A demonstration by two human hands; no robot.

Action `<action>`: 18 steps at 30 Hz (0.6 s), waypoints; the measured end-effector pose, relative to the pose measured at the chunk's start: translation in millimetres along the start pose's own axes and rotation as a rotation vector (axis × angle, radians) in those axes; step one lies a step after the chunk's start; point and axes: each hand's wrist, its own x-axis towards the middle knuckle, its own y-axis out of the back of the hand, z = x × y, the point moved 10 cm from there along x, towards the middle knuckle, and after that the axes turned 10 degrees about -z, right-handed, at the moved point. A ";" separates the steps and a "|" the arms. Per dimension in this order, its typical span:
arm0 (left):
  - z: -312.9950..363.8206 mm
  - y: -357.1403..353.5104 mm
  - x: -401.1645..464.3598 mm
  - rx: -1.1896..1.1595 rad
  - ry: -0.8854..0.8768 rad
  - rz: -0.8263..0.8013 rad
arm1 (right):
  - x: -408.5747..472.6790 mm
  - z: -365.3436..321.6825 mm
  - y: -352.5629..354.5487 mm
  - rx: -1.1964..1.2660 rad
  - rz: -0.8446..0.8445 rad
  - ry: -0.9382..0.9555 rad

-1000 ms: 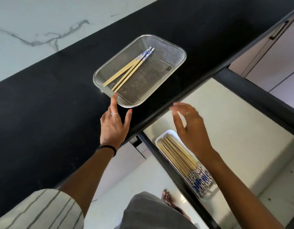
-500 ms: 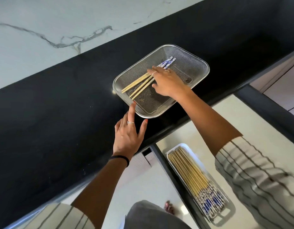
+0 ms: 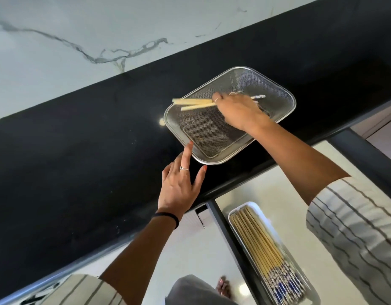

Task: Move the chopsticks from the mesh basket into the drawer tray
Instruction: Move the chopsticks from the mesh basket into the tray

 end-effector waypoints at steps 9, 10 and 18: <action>-0.3 4.2 -1.1 -0.016 -0.001 0.020 | -64.4 11.1 90.0 0.287 0.303 -0.006; 0.2 4.5 -1.0 -0.018 -0.005 0.024 | -75.8 12.3 95.7 0.307 0.325 -0.019; 3.6 6.2 -2.3 -0.026 -0.031 0.031 | -179.8 26.2 46.6 0.849 0.165 -0.196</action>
